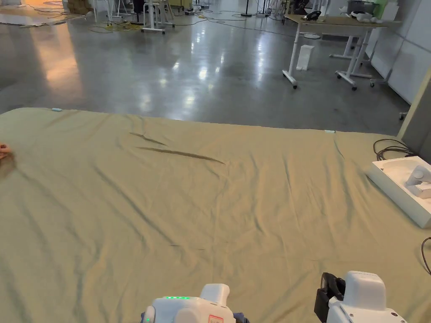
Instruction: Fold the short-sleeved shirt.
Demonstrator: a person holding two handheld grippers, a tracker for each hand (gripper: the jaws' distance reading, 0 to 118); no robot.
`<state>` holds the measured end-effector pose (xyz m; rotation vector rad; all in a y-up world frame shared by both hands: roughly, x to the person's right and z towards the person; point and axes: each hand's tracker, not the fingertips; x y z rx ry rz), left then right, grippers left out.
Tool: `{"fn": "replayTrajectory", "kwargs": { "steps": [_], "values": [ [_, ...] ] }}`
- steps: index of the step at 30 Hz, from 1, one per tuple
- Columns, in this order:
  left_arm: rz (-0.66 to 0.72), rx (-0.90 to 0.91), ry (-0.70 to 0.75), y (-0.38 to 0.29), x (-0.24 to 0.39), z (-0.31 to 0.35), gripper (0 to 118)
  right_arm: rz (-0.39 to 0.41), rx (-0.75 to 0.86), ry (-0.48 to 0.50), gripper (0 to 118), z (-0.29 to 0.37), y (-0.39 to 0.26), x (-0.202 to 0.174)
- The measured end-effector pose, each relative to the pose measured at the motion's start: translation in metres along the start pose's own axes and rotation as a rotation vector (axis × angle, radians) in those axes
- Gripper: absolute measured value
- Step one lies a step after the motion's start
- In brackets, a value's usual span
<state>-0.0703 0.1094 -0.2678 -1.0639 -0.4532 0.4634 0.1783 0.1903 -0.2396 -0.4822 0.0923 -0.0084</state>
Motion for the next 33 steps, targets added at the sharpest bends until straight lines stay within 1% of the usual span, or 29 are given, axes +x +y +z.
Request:
{"fn": "replayTrajectory", "kwargs": {
  "steps": [2, 4, 6, 11, 14, 16, 17, 19, 21, 25, 27, 29, 31, 33],
  "values": [
    [-0.068, 0.121, 0.026, 0.005, 0.004, 0.029, 11, 0.005, 0.021, 0.000, 0, 0.001, 0.006, -0.002],
    [-0.122, 0.256, 0.086, 0.008, 0.006, 0.057, 11, 0.010, 0.042, -0.002, 0, 0.002, 0.013, -0.005],
    [-0.152, 0.346, 0.135, 0.014, 0.004, 0.085, 11, 0.015, 0.069, 0.000, 0, 0.003, 0.022, -0.009],
    [-0.227, 0.630, 0.328, 0.023, -0.003, 0.152, 10, 0.038, 0.153, -0.003, 0, 0.008, 0.048, -0.022],
    [-0.297, 0.811, 0.474, 0.021, -0.006, 0.182, 7, 0.050, 0.213, -0.004, 0, 0.012, 0.061, -0.030],
    [-0.343, 0.902, 0.529, 0.015, -0.007, 0.197, 6, 0.051, 0.249, -0.009, 0, 0.015, 0.068, -0.036],
    [-0.357, 0.936, 0.584, 0.014, -0.007, 0.202, 4, 0.050, 0.269, -0.006, 0, 0.017, 0.071, -0.038],
    [-0.377, 0.978, 0.642, 0.010, -0.009, 0.211, 1, 0.055, 0.295, -0.009, 0, 0.020, 0.076, -0.042],
    [-0.364, 0.968, 0.628, 0.011, -0.015, 0.216, 1, 0.057, 0.314, -0.012, 0, 0.022, 0.080, -0.046],
    [-0.329, 0.968, 0.665, 0.009, -0.026, 0.220, 1, 0.065, 0.329, -0.005, 0, 0.025, 0.087, -0.051],
    [-0.304, 0.946, 0.651, 0.009, -0.032, 0.222, 1, 0.075, 0.330, -0.002, 0, 0.027, 0.087, -0.052],
    [-0.282, 0.936, 0.647, 0.005, -0.038, 0.220, 1, 0.083, 0.309, 0.013, 0, 0.027, 0.085, -0.054],
    [-0.261, 0.901, 0.636, 0.003, -0.045, 0.219, 1, 0.085, 0.256, 0.069, 0, 0.029, 0.074, -0.058],
    [-0.247, 0.874, 0.608, -0.002, -0.052, 0.217, 1, 0.107, 0.184, 0.107, 0, 0.029, 0.055, -0.068]
  ]
}}
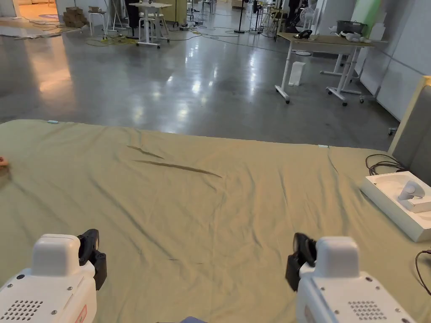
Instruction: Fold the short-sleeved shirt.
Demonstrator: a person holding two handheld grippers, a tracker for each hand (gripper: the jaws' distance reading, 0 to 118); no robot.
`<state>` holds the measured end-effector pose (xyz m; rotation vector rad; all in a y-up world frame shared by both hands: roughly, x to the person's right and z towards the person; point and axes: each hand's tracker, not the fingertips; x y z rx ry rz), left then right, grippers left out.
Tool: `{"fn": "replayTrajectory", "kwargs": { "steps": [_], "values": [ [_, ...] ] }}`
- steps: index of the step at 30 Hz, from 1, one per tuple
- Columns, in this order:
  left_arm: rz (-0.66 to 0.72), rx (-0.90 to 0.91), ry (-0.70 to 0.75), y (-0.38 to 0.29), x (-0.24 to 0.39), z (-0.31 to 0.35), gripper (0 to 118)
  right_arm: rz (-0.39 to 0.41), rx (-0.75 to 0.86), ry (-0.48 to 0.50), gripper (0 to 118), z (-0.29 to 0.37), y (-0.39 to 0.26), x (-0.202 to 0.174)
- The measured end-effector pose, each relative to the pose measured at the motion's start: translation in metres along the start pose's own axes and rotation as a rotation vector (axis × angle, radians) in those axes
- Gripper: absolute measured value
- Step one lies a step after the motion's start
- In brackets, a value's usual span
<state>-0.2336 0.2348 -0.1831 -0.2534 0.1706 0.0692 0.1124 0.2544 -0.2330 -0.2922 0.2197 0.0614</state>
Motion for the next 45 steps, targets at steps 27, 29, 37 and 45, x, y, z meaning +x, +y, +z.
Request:
{"fn": "replayTrajectory", "kwargs": {
  "steps": [27, 29, 37, 45],
  "values": [
    [0.307, -0.654, -0.445, -0.095, -0.050, -0.037, 67, 0.045, -0.394, 0.108, 0, -0.052, -0.180, -0.071],
    [0.404, -0.707, -0.514, -0.108, -0.059, -0.052, 68, 0.052, -0.395, 0.110, 0, -0.052, -0.181, -0.071],
    [0.702, -0.918, -0.691, -0.159, -0.081, -0.112, 68, 0.046, -0.408, 0.123, 0, -0.054, -0.181, -0.067],
    [0.840, -1.032, -0.863, -0.198, -0.066, -0.132, 68, 0.050, -0.415, 0.123, 0, -0.054, -0.179, -0.068]
  ]
}}
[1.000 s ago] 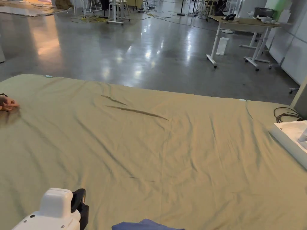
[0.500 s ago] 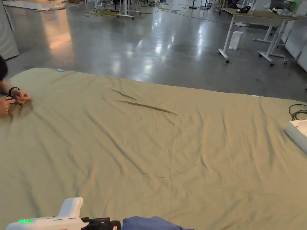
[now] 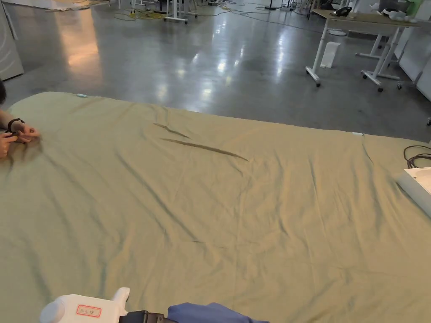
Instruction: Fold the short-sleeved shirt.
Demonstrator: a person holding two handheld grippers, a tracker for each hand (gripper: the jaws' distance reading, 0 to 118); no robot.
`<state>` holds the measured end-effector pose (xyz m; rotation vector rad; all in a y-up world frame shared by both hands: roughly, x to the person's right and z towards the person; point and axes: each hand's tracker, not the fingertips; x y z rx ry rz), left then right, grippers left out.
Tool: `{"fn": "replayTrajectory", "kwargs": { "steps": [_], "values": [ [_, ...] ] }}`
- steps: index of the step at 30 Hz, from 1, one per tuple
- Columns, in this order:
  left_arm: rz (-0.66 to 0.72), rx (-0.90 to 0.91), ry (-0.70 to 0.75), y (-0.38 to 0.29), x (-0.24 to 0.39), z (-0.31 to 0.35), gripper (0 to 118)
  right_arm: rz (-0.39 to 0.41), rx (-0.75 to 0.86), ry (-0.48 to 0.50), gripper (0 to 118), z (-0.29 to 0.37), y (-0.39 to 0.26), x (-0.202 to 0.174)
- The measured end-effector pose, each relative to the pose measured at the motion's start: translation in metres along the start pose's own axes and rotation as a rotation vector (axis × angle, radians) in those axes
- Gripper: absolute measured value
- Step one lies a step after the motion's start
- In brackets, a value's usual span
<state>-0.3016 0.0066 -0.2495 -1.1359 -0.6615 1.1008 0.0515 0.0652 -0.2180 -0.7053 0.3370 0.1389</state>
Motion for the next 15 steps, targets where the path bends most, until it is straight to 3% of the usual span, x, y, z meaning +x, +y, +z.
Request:
{"fn": "replayTrajectory", "kwargs": {
  "steps": [4, 9, 11, 13, 15],
  "values": [
    [-0.014, -0.017, -0.056, -0.003, -0.003, -0.020, 68, 0.004, -0.004, 0.000, 0, -0.001, 0.000, 0.000],
    [-0.079, -0.034, -0.025, -0.003, 0.010, -0.040, 68, -0.002, -0.005, -0.001, 0, -0.001, -0.001, 0.000],
    [-0.085, -0.029, -0.023, -0.003, 0.009, -0.039, 58, -0.018, -0.003, 0.003, 0, -0.002, -0.001, 0.002],
    [-0.128, 0.006, 0.034, -0.006, 0.012, -0.037, 37, -0.036, 0.001, 0.003, 0, -0.002, -0.002, 0.003],
    [-0.166, 0.016, 0.037, -0.009, 0.014, -0.035, 36, -0.056, 0.006, 0.006, 0, -0.001, -0.002, 0.005]
  ]
}}
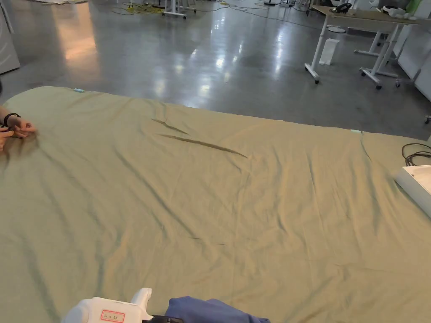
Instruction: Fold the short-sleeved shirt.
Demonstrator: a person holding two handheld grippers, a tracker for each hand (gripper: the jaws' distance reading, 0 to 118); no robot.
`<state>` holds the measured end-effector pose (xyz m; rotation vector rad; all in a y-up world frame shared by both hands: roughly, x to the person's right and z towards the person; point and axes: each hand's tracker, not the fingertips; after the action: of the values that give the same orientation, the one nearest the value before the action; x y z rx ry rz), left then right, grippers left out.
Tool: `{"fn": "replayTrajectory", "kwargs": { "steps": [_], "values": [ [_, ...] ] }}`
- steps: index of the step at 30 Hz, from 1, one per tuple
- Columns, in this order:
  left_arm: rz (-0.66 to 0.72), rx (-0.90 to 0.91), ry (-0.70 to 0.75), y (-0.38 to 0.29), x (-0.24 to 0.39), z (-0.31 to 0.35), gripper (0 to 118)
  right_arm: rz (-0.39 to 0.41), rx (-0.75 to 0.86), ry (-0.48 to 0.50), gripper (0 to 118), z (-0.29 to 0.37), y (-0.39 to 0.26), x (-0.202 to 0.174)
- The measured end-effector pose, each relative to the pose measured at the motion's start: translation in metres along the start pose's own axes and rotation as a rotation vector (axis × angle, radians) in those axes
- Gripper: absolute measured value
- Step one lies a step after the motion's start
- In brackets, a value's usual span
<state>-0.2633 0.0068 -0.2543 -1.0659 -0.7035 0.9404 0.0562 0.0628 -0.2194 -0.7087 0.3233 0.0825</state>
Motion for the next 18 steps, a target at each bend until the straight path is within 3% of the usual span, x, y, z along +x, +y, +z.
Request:
{"fn": "replayTrajectory", "kwargs": {
  "steps": [7, 12, 18],
  "values": [
    [0.045, 0.032, -0.037, -0.008, 0.009, 0.005, 23, -0.004, 0.029, -0.049, 0, 0.002, 0.000, -0.003],
    [0.069, 0.030, -0.059, -0.005, 0.020, 0.017, 22, 0.038, 0.060, -0.094, 0, 0.013, 0.013, -0.005],
    [0.047, 0.024, -0.031, 0.016, 0.029, 0.076, 22, 0.014, 0.149, -0.108, 0, 0.038, 0.054, 0.015]
  ]
}}
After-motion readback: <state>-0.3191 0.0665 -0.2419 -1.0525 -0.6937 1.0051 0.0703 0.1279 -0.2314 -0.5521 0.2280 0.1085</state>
